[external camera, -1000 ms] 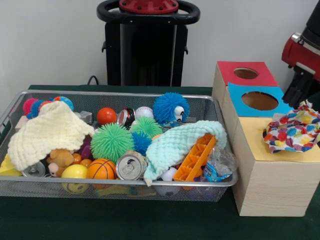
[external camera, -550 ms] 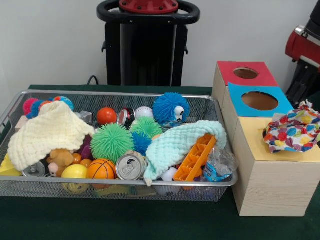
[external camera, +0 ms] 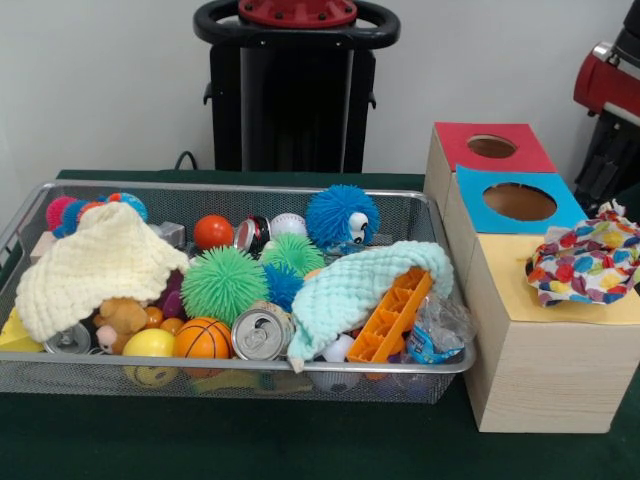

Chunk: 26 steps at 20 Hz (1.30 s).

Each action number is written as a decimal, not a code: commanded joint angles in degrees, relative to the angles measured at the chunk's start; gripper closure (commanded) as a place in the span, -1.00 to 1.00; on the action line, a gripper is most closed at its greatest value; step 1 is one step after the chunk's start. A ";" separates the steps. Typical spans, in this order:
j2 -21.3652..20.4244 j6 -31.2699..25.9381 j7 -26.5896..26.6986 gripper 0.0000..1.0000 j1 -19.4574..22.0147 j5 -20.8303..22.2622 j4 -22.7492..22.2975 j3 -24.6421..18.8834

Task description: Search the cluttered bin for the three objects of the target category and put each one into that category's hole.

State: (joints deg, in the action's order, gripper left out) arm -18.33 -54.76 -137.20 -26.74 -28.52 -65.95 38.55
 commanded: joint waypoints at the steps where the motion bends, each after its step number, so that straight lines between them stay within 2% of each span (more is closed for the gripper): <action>1: 0.48 -6.24 -9.96 1.00 2.76 1.53 -3.48 -4.57; 21: 0.96 -7.22 -8.29 1.00 4.31 1.90 -1.32 -5.45; 26: 1.92 -7.45 -9.04 1.00 4.71 1.65 0.66 -5.48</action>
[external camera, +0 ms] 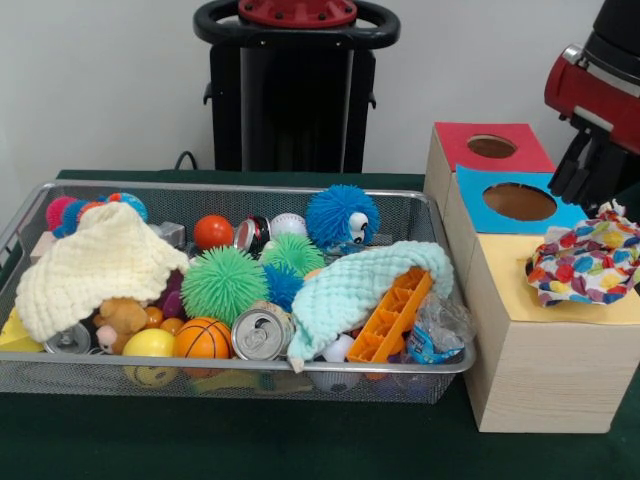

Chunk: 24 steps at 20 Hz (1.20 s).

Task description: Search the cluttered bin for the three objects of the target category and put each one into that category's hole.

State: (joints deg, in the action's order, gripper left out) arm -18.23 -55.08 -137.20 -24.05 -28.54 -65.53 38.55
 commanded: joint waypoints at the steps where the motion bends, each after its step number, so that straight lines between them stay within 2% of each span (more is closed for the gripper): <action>1: 1.88 -7.16 -9.35 1.00 1.91 1.60 0.33 -5.44; 24: 2.96 -0.56 -12.63 1.00 -0.05 0.33 -2.04 -5.36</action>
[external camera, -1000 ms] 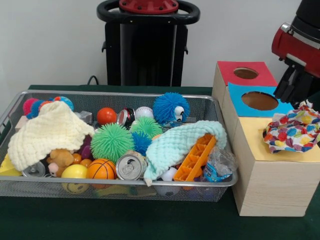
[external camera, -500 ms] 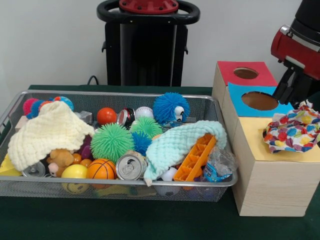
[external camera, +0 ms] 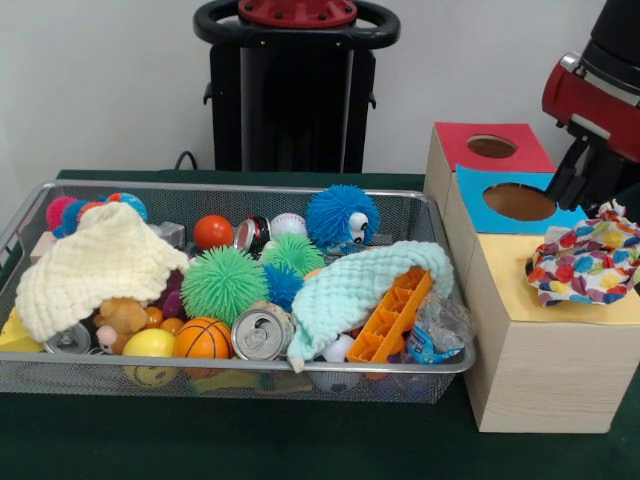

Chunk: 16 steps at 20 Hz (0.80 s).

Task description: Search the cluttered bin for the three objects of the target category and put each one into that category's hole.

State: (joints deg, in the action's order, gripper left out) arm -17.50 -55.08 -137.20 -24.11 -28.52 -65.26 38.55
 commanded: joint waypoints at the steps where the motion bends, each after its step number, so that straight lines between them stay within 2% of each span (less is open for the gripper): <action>1: 2.22 -0.50 -12.62 1.00 0.01 0.32 -2.31 -5.33; 16: 2.23 0.33 -13.70 1.00 -0.73 -0.04 -2.81 -4.92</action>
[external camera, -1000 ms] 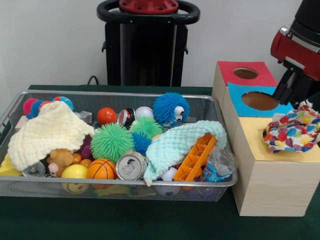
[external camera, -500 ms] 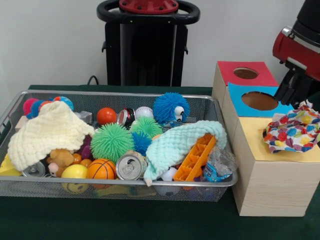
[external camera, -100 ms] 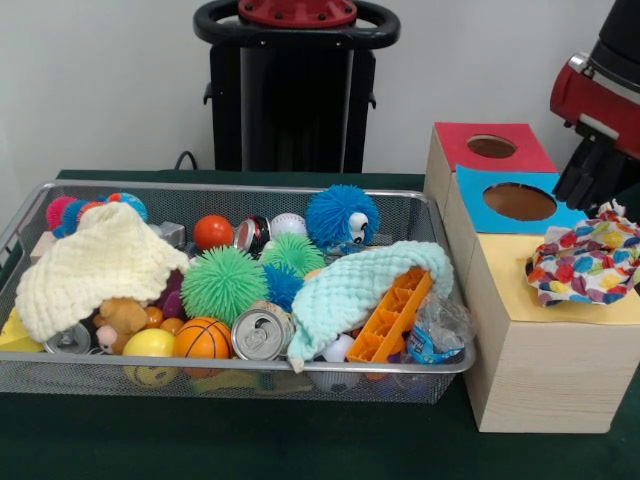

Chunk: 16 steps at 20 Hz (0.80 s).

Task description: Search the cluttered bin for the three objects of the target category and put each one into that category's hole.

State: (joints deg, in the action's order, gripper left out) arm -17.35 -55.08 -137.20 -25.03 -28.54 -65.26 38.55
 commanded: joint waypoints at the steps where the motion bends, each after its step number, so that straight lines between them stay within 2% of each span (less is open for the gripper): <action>1: 2.08 0.41 -13.77 1.00 0.15 -0.06 -2.84 -4.90; 16: 2.60 2.96 -14.61 1.00 -0.26 -0.58 -3.16 -4.76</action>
State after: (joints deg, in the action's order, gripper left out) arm -16.74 -55.08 -137.20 -25.62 -28.55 -65.26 38.54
